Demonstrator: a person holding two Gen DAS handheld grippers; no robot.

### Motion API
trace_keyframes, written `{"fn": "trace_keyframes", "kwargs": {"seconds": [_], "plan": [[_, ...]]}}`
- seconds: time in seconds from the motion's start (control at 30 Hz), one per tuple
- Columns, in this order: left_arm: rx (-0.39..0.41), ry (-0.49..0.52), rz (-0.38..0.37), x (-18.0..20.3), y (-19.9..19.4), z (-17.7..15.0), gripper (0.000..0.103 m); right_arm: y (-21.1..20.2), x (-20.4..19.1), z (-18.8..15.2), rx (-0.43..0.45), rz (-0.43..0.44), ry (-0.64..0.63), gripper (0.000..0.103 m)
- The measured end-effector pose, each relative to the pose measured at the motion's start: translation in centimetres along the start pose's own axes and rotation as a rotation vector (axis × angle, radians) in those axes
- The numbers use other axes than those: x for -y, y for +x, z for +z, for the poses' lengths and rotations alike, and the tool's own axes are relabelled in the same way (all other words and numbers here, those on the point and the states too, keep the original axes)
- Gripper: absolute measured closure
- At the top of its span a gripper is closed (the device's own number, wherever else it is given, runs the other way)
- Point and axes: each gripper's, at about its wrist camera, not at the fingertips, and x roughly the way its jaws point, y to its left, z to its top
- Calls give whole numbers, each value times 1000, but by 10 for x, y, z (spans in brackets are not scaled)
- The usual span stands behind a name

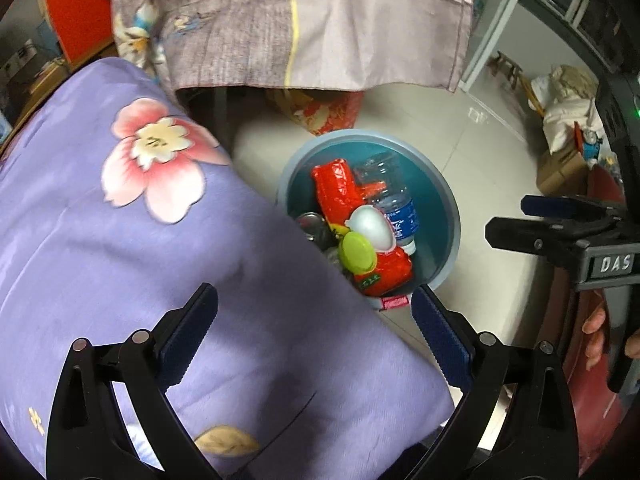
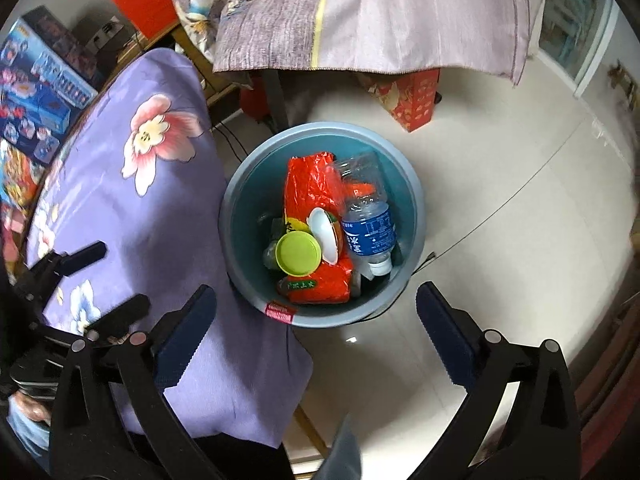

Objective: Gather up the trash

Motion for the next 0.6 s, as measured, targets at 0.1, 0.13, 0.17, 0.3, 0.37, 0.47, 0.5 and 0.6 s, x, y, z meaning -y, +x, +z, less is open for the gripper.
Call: {"fn": "trace_keyframes", "kwargs": {"seconds": [0.1, 0.13, 0.17, 0.3, 0.37, 0.47, 0.5, 0.6], "plan": [[25, -3, 19, -3, -14, -9, 6, -7, -12, -12, 9, -25, -26, 7], [35, -2, 29, -5, -20, -13, 5, -8, -15, -14, 8, -23, -34, 7], [41, -3, 36, -6, -24, -17, 5, -9, -21, -19, 3, -29, -50, 7], [69, -24, 43, -13, -41, -29, 5, -15, -41, -35, 8, -76, -121, 7], [81, -45, 35, -17, -47, -35, 5, -20, -50, -42, 17, -78, -144, 7], [85, -69, 44, -22, -55, -45, 5, -29, -60, -51, 37, -86, -159, 7], [88, -74, 48, -24, -58, -47, 5, -33, -63, -54, 43, -83, -163, 7], [108, -91, 57, -25, -70, -56, 5, -40, -66, -62, 54, -74, -155, 7]]}}
